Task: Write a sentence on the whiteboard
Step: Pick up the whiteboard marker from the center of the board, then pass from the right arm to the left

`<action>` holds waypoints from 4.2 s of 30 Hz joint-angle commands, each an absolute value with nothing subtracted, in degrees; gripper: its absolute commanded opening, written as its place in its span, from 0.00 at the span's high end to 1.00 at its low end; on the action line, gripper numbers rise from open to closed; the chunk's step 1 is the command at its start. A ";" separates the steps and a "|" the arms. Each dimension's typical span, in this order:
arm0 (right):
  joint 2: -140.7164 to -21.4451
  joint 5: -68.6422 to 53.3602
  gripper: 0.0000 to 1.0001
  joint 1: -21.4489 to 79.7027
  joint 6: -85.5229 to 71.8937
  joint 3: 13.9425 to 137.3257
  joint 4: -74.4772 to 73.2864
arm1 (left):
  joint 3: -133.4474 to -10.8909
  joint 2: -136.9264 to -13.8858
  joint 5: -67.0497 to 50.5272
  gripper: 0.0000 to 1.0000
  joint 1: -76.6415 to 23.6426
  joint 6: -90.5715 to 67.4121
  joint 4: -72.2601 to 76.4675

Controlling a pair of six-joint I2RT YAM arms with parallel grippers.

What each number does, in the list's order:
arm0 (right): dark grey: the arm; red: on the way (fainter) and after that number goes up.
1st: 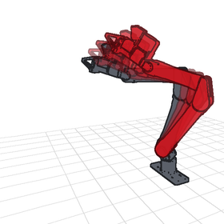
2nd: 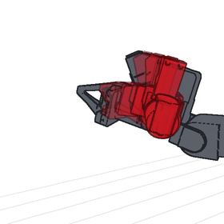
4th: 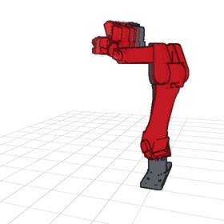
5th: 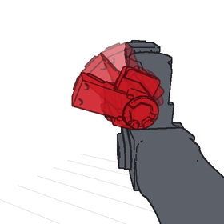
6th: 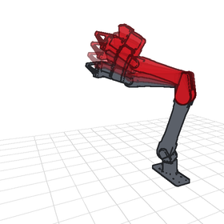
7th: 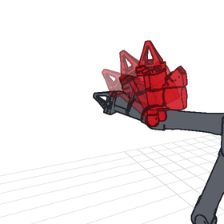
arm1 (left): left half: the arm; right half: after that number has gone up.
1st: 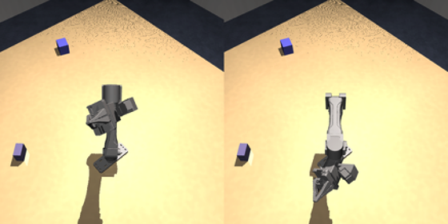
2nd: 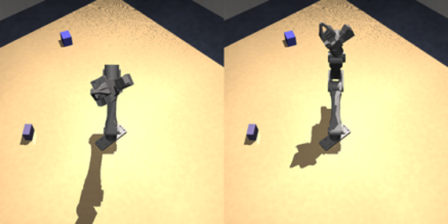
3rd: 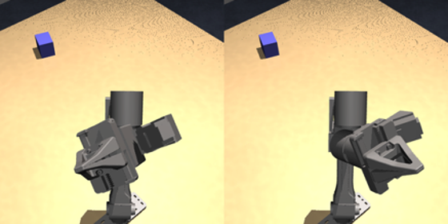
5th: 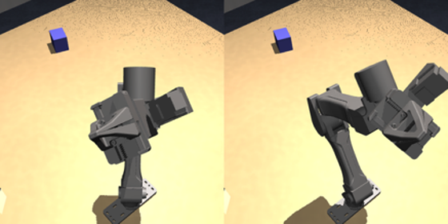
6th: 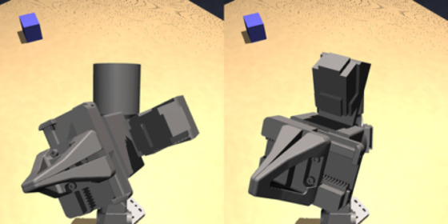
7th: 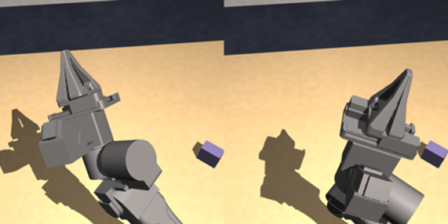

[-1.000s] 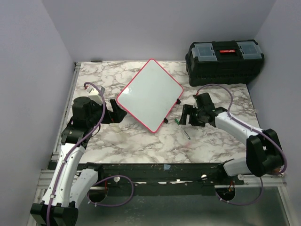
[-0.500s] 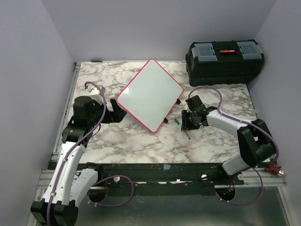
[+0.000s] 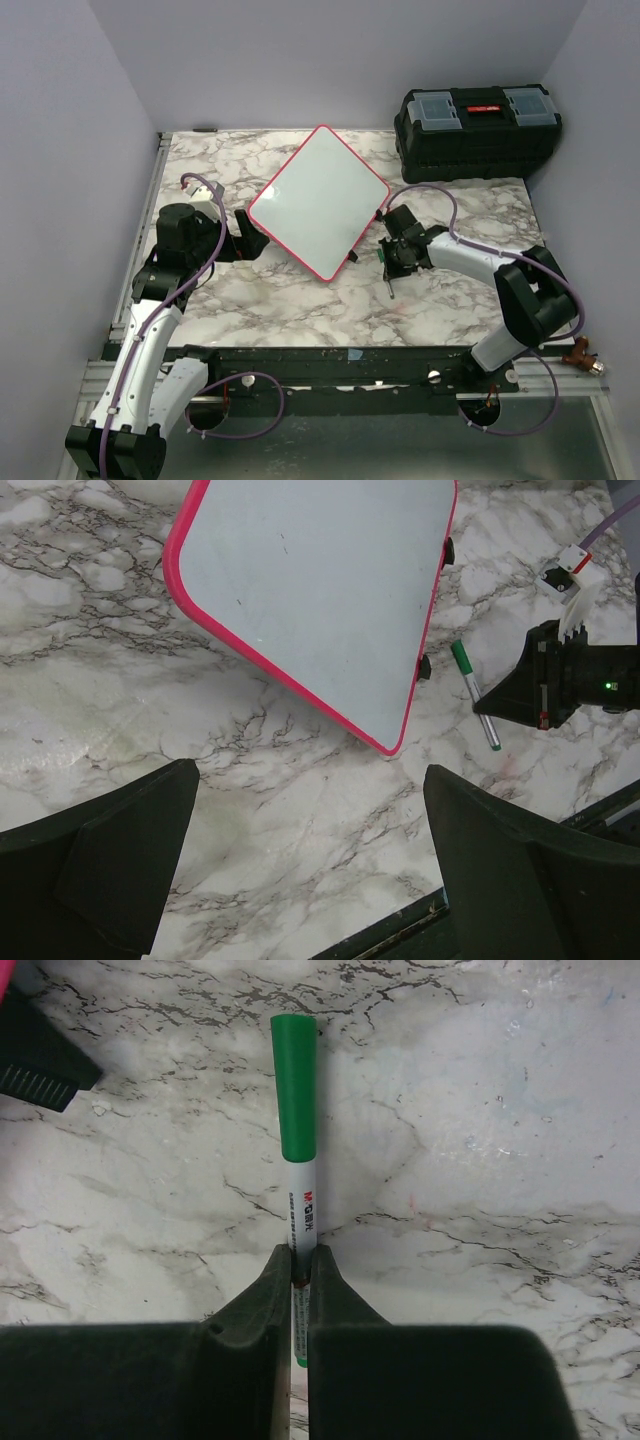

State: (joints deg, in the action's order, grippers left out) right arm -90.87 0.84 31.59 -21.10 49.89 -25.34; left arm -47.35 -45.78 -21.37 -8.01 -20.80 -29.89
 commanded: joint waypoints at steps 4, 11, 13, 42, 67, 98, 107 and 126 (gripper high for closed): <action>-92.78 3.37 0.99 32.87 -20.56 51.59 -27.29 | -48.80 -45.38 -20.48 0.02 -8.35 -19.95 -30.72; -88.40 1.95 0.99 33.13 -18.37 52.63 -27.86 | -48.43 -44.48 -21.73 0.02 -8.35 -19.95 -29.89; -86.67 0.45 0.99 33.13 -17.31 52.93 -27.57 | -48.26 -44.20 -22.46 0.02 -8.35 -19.95 -29.53; -75.60 -0.33 0.99 48.09 -7.93 59.12 -12.71 | -53.05 -50.87 -32.65 0.26 -15.56 -37.31 -24.80; -74.37 16.81 0.99 58.77 17.48 58.52 0.65 | -53.12 -54.69 -25.95 0.27 -20.12 -68.38 -16.79; -80.94 27.89 0.99 67.65 26.11 63.19 0.18 | -53.79 -57.13 -20.92 0.64 -21.14 -65.40 -18.21; -81.21 28.78 0.99 68.42 26.55 62.68 1.03 | -52.56 -57.03 -21.56 0.95 -21.18 -65.48 -16.56; -72.75 16.98 0.04 56.85 -5.93 62.67 2.86 | -46.09 -48.97 -18.40 1.00 -21.01 -61.16 -4.27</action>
